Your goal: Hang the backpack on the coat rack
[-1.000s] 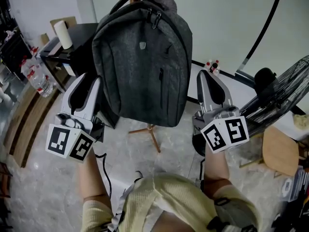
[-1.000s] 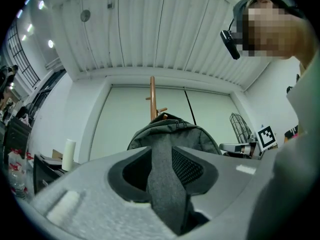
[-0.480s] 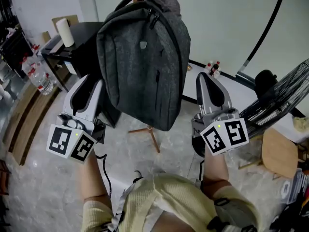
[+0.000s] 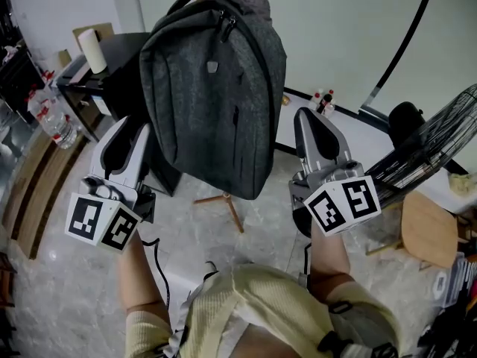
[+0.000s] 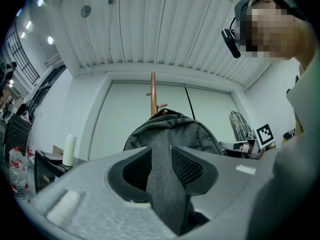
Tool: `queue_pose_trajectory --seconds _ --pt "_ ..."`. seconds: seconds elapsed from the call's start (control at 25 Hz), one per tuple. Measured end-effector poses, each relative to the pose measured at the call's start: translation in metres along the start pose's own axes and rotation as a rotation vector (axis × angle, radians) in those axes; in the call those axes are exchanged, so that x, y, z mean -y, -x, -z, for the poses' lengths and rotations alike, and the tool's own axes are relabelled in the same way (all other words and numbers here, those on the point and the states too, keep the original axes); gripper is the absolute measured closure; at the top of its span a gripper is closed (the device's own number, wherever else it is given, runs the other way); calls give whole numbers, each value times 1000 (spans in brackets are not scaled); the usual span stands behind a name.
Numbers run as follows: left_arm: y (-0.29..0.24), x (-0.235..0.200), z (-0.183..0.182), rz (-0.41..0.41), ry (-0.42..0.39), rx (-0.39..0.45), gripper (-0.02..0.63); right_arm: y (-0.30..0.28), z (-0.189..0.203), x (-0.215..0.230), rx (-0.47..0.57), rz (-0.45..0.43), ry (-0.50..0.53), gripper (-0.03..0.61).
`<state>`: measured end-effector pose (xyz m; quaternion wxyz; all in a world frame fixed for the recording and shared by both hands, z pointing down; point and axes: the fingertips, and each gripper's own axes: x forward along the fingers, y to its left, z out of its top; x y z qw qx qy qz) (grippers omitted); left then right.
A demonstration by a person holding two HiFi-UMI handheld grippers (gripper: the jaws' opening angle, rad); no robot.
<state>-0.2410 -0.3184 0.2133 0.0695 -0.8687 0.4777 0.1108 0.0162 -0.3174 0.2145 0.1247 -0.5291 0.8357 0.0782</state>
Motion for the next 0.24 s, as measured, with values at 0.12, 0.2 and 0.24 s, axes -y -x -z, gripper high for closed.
queue_pose_trajectory --seconds 0.12,0.2,0.24 --pt "-3 1 1 15 13 1 495 0 0 1 -2 -1 -3 575" --pt "-5 2 3 25 23 -2 495 1 -1 2 -3 1 -1 575" --pt "-6 2 4 29 27 -4 495 1 -1 2 -4 2 1 575"
